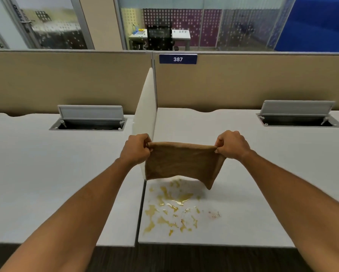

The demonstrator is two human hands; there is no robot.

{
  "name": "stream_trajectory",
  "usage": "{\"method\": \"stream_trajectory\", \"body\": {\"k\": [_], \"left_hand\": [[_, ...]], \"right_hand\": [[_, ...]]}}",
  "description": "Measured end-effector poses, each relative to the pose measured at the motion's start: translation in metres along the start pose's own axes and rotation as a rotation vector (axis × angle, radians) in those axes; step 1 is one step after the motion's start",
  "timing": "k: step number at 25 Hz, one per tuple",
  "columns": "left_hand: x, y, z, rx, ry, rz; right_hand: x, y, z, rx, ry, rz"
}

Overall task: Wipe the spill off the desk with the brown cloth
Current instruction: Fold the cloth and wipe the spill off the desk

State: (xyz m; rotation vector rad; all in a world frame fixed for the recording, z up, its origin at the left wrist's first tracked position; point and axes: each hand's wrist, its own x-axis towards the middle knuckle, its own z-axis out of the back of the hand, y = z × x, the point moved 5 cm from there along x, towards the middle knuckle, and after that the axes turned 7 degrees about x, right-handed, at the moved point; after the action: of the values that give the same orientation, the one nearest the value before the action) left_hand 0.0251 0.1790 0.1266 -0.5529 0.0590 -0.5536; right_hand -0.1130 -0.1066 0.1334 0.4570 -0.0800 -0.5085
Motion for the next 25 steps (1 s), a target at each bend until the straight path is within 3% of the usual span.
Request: {"method": "stream_trajectory", "body": {"k": [4,7,12,17,20,23,25], "left_hand": [[-0.017,0.008,-0.011,0.061,-0.155,0.051],[-0.035,0.018,-0.026,0.069,-0.225,0.032],[-0.087,0.056,-0.087,0.118,-0.025,0.037],[-0.116,0.086,-0.123,0.338,0.274,-0.184],[-0.112,0.102,-0.117,0.385,0.302,-0.184],[-0.108,0.12,-0.119,0.416,0.358,-0.13],[-0.101,0.131,-0.129,0.397,0.377,-0.129]], "right_hand": [[-0.013,-0.004,-0.018,0.074,-0.154,0.094],[-0.025,-0.012,-0.036,0.071,-0.15,0.142],[-0.058,-0.034,-0.091,-0.114,0.194,0.066],[-0.091,-0.04,-0.132,-0.23,0.479,-0.058],[-0.095,-0.028,-0.148,-0.2,0.431,-0.142],[-0.101,0.006,-0.169,-0.042,0.28,-0.087],[-0.105,0.03,-0.197,-0.04,0.273,-0.088]]}}
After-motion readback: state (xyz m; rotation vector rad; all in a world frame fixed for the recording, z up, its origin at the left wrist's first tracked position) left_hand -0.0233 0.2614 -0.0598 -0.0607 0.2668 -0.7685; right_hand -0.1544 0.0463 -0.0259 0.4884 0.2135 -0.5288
